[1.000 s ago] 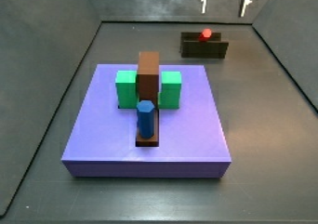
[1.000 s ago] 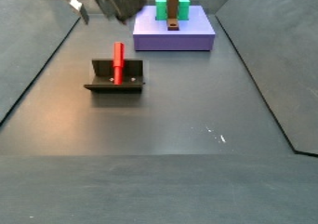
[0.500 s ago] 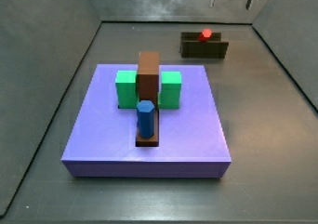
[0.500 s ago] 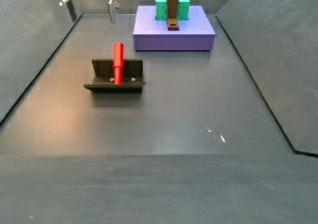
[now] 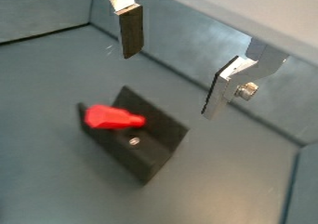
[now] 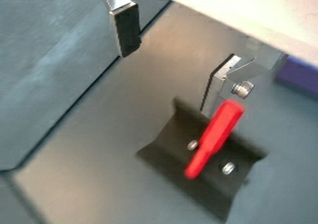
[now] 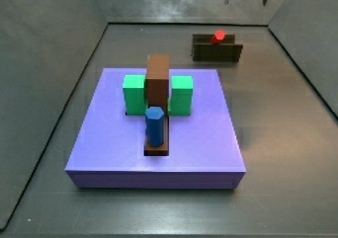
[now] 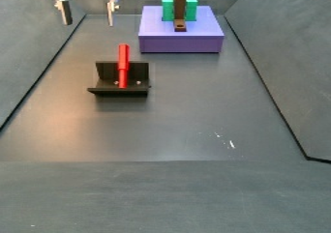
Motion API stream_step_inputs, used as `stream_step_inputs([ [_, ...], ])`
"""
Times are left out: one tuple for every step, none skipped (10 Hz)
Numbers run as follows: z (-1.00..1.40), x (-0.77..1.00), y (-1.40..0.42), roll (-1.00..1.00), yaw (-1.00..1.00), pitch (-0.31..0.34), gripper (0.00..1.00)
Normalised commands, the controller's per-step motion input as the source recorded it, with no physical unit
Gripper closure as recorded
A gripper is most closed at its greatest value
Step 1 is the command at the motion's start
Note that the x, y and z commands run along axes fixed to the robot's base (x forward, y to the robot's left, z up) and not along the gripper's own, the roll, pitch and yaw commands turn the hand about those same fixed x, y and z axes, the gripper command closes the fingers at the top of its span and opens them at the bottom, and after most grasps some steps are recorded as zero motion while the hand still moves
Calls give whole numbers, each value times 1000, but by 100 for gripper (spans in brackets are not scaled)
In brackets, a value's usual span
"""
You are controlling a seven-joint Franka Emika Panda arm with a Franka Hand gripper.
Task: Pick up the red object. Move up. Place the red object on the fixture. Regrasp the red object. Move to above the board. Insert the red object.
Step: Regrasp the red object.
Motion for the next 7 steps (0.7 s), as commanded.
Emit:
stream_step_inputs([
  [-134, 63, 200, 1000, 54, -69, 0],
  [-94, 0, 166, 1000, 46, -97, 0],
  [-140, 0, 94, 1000, 63, -80, 0],
  [-303, -197, 0, 1000, 86, -189, 0],
  [-406, -609, 0, 849, 83, -411, 0],
  [-426, -751, -271, 831, 151, -423, 0],
  [-451, -666, -389, 791, 214, -437, 0],
])
